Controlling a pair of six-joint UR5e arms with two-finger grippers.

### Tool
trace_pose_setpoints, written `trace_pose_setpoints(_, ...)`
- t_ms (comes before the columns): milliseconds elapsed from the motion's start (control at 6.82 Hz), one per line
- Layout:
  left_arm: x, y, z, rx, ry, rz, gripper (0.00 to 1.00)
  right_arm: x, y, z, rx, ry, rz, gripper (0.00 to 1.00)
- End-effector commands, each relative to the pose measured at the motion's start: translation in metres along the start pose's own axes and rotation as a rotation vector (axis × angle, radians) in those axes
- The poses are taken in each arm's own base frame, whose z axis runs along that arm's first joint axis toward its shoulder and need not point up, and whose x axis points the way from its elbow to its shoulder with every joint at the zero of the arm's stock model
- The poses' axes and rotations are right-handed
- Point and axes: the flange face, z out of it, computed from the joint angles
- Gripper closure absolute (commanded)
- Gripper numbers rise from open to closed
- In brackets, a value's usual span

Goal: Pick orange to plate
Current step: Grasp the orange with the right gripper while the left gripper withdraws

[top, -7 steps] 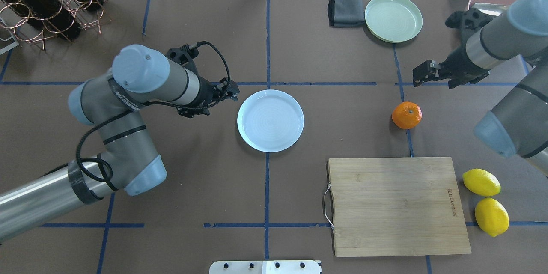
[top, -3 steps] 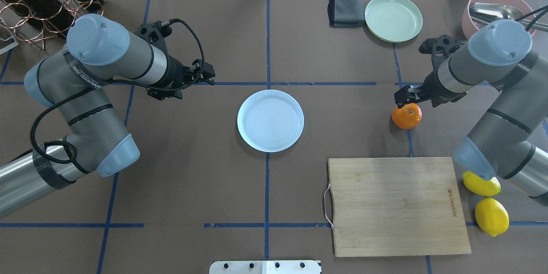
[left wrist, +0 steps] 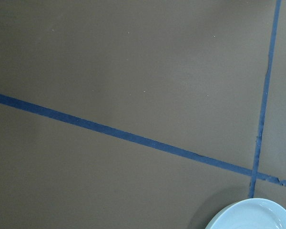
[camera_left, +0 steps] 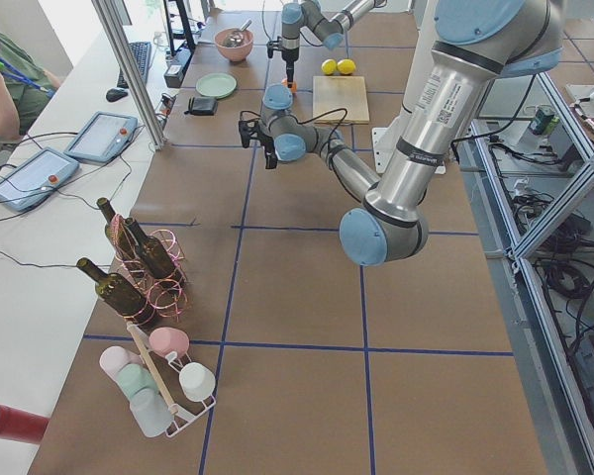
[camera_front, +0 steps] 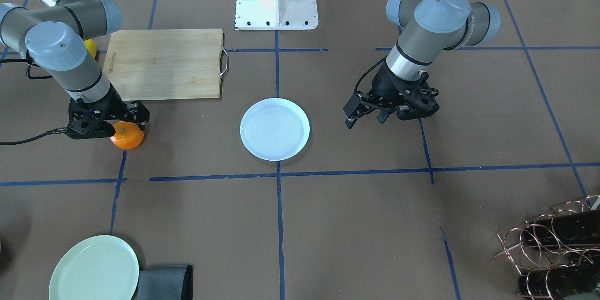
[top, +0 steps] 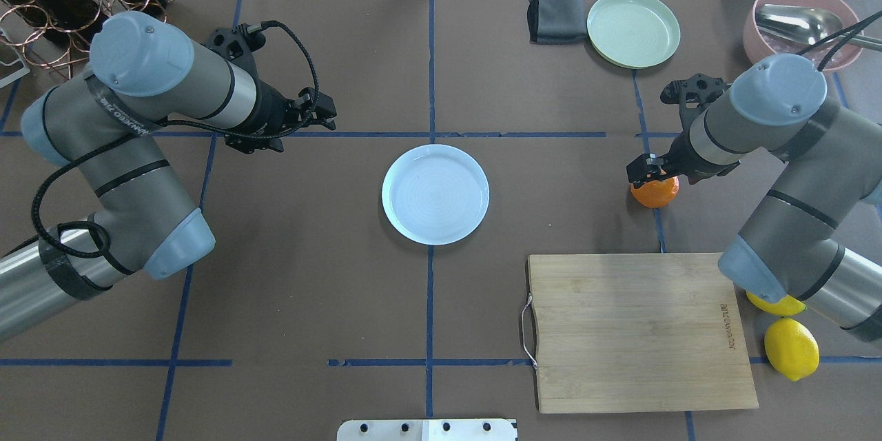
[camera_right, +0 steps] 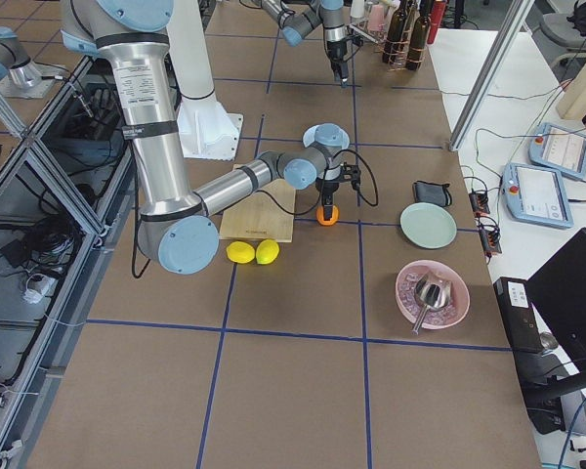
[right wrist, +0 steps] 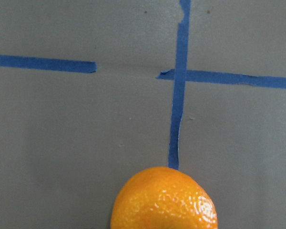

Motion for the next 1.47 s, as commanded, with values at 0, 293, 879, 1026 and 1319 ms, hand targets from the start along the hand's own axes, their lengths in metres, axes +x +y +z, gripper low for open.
trace_pose_setpoints(0, -0.003, 0.000, 0.000, 0.000, -0.004, 0.000, 0.00, 0.001, 0.000, 0.012, -0.003, 0.024, -0.001, 0.00)
trace_pose_setpoints(293, -0.003, 0.000, 0.000, 0.000, -0.004, 0.003, 0.00, 0.001, -0.002, 0.016, -0.007, 0.030, 0.002, 0.00)
trace_pose_setpoints(879, -0.025, -0.028, -0.015, 0.039, -0.021, 0.081, 0.00, -0.020, -0.018, -0.012, 0.034, -0.021, -0.012, 1.00)
trace_pose_setpoints(1026, -0.032, -0.041, -0.023, 0.054, -0.038, 0.130, 0.00, -0.042, -0.024, -0.040, 0.068, -0.061, -0.019, 1.00)
trace_pose_setpoints(1319, -0.060, -0.065, -0.051, 0.077, -0.123, 0.264, 0.00, -0.092, -0.038, -0.074, 0.091, -0.146, 0.030, 1.00)
